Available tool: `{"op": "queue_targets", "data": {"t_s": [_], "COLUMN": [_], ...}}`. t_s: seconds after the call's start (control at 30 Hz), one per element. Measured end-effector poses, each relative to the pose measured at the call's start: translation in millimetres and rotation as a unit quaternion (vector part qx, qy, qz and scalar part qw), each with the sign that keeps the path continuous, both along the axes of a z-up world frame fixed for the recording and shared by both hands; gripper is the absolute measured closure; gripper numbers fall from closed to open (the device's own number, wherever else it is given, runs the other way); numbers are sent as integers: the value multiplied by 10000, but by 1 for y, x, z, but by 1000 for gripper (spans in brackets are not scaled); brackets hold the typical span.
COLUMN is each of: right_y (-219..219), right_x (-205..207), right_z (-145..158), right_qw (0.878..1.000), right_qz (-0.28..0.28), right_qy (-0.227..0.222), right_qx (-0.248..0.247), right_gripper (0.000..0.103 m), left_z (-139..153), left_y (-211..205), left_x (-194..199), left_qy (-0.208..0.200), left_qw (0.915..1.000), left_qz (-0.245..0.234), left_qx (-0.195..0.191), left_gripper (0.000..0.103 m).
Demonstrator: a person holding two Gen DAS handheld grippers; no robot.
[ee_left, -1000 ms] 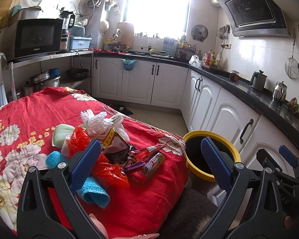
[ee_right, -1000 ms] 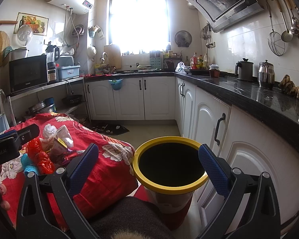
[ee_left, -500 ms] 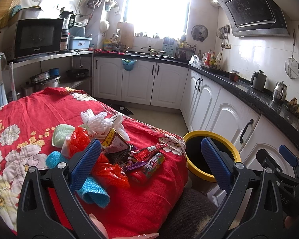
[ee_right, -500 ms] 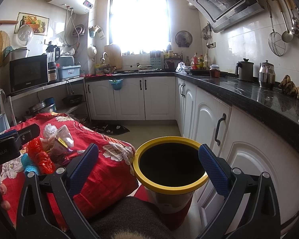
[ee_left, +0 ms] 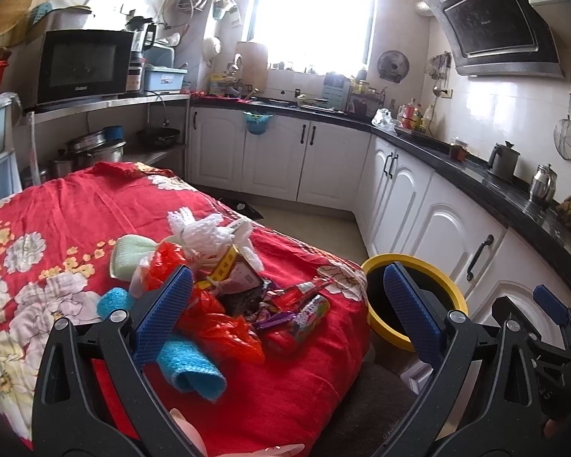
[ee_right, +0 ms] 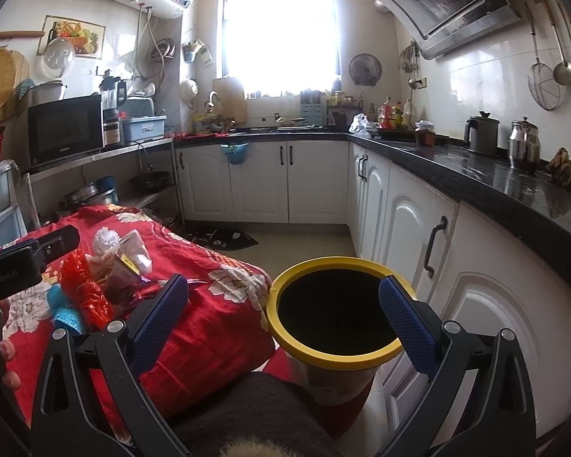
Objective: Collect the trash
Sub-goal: 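Grasp the red plastic bag with the left tool while the right tool grasps the red wrapper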
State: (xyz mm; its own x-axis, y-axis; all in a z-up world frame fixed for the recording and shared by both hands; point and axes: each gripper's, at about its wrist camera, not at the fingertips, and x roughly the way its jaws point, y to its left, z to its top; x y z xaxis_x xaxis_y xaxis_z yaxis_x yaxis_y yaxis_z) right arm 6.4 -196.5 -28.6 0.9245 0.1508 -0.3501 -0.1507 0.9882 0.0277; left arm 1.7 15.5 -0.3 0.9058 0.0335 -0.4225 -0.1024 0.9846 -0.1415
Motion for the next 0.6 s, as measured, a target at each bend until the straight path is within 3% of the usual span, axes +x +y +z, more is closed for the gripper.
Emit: {"op": "queue_targets", "data": {"t_s": [0.6], "right_y": [45], "right_x": [45], "right_z": [6], "right_qw": [9936], "right_qz": [1050], "right_qy": [394], "right_qx": [-104], "right_gripper": [5], "left_z": [3], "left_y": [71], "left_x": [4], "left_qy": [65], "left_qw": [9960], "left_qz": [783], "left_qx": [-417], "left_gripper": [11]}}
